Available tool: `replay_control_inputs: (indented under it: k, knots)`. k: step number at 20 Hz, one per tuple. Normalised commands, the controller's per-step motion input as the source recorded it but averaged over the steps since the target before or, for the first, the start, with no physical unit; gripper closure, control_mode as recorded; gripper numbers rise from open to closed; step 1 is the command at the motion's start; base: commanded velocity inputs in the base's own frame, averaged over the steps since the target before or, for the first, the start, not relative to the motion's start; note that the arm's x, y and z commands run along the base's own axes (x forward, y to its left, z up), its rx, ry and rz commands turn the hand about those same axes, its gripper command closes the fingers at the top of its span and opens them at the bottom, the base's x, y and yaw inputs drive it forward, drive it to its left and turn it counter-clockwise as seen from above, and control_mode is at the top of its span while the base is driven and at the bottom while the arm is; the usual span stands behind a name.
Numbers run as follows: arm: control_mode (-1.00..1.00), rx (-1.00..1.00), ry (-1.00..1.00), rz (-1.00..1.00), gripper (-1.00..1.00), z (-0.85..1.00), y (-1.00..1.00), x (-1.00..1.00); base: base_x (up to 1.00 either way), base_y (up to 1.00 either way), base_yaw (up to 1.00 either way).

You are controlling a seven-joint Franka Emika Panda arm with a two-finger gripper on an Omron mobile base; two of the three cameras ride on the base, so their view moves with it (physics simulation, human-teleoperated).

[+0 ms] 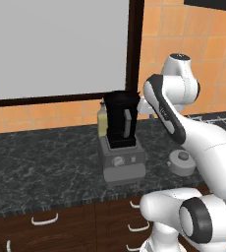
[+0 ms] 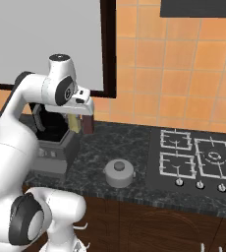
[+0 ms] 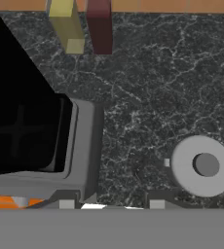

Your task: Close the lid blender by securely placing the lid on top.

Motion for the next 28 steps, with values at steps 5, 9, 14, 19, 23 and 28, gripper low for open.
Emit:
replay_control_inputs:
  k: [5,9,14,19,23,28]
  knots:
    - [-1.00,0.00,-0.01,0.00,-1.00,-0.09,-0.07,-0.27,0.00,0.00,0.00]
    - [-1.00,0.00,0.00,0.00,-1.00,-0.22,-0.19,-0.43,0.00,0.00,0.00]
    - [-1.00,0.00,0.00,0.00,-1.00,-0.20,-0.16,-0.35,0.00,0.00,0.00]
    - [-1.00,0.00,0.00,0.00,-1.00,-0.11,-0.25,-0.20,0.00,0.00,0.00]
    - [-1.00,0.00,0.00,0.00,-1.00,-0.07,-0.09,-0.05,0.00,0.00,0.00]
    - [-1.00,0.00,0.00,0.00,-1.00,-0.04,0.00,0.00,0.00,0.00,0.00]
